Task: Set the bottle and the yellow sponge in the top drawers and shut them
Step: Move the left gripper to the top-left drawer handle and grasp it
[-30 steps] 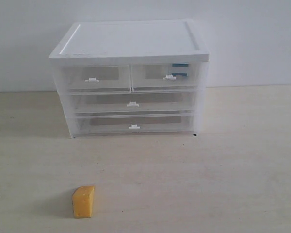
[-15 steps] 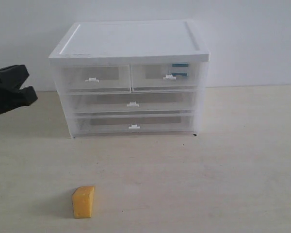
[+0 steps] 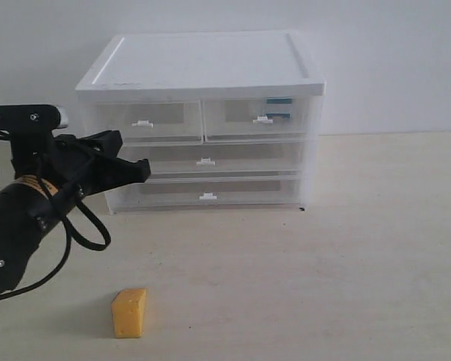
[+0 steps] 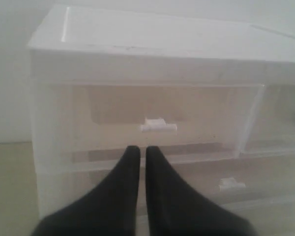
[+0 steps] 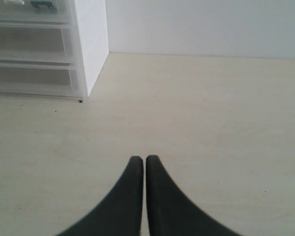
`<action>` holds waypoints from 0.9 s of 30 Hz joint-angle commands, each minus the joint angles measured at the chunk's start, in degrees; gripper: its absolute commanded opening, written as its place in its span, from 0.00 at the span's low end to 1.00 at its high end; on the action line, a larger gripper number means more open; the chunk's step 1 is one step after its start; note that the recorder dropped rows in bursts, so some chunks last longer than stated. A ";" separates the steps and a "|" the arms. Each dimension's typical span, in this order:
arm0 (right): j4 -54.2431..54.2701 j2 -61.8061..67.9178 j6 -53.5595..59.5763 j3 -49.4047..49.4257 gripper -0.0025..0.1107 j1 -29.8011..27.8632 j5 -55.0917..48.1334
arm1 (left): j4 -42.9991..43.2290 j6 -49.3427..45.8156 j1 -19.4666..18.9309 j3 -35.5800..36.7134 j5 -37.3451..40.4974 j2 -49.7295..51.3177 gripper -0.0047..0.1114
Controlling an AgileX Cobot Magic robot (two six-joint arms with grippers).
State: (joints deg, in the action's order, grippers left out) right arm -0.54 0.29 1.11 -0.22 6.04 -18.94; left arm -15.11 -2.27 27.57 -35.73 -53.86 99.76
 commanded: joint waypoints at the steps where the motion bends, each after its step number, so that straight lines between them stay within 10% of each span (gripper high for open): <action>1: -0.02 -0.29 0.05 0.22 0.02 -0.19 0.54 | -0.97 1.03 1.13 -2.50 -2.67 3.96 0.08; 5: -0.02 -0.29 0.05 0.22 0.02 -0.19 0.54 | 3.34 1.80 1.13 -4.40 -2.67 6.47 0.12; 15: -0.02 -0.29 0.05 0.22 0.02 -0.19 0.54 | 6.98 1.80 1.13 -9.76 -2.67 10.19 0.71; 27: -0.02 -0.29 0.05 0.22 0.02 -0.19 0.54 | -1.04 -1.24 1.02 -10.29 -9.25 13.25 0.70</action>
State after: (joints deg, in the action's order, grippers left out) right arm -0.54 0.29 1.11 -0.22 6.04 -18.94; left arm -14.20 -1.63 28.41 -45.78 -59.11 111.59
